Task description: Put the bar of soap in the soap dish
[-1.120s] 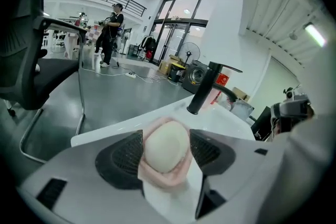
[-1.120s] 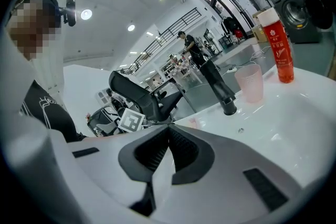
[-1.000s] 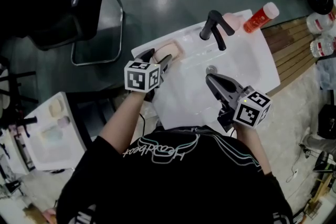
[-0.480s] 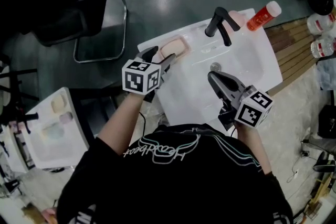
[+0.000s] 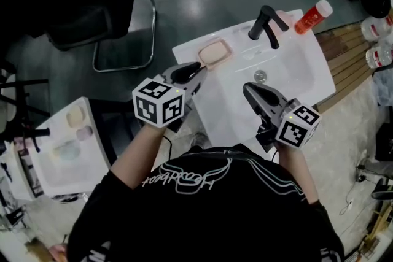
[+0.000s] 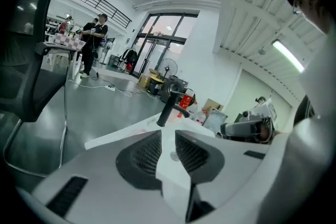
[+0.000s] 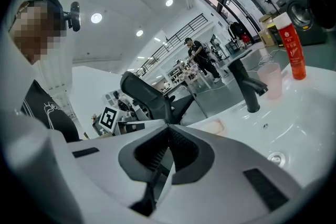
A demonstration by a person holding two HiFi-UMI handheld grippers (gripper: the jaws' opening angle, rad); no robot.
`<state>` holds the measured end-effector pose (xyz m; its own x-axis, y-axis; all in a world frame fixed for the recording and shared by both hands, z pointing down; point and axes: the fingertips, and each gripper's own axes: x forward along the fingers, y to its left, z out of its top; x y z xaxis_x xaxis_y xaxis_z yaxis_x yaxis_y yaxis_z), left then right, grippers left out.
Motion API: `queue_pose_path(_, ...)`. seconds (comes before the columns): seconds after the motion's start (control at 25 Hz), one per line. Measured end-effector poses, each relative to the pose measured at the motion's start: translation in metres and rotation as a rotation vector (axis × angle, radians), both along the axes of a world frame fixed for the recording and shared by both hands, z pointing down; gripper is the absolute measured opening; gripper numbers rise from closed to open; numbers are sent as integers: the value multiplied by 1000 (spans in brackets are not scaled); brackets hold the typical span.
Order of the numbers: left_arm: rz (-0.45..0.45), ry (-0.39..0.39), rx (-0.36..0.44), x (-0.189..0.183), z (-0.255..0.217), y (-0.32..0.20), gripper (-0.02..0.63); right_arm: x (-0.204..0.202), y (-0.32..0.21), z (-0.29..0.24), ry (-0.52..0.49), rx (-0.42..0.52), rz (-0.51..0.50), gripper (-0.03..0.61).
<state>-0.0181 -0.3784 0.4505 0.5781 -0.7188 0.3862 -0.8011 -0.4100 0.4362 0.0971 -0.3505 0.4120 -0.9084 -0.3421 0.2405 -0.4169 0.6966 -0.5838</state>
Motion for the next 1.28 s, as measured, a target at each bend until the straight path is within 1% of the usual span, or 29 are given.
queue_pose_path(0.12,13,35,-1,1,-14,16,93,-8,6,-3,5,14,4,26)
queue_pose_path(0.24,46,69,45,6,-34,31,56,-12,9,-8,26,53,20,26)
queue_pose_path(0.36,79,83,85,10,-49,46,33,-15,16,-17,1,75,32,26)
queue_pose_path(0.56,113,151,81,14,-57,66,23,-24,30,-23,-25,111,49,26)
queue_pose_path(0.64,123,146,101,15,-62,74,23,-27,36,-24,-33,122,47,26)
queue_pose_path(0.76,137,110,148,12,-68,82,23,-29,43,-32,-49,152,45,25)
queue_pose_path(0.84,138,105,165,8,-72,86,23,-32,48,-36,-48,174,37,25)
queue_pose_path(1.0,153,100,188,8,-80,91,23,-33,52,-37,-25,192,52,25)
queue_pose_path(1.28,168,87,202,7,-85,100,23,-35,62,-40,-31,200,69,25)
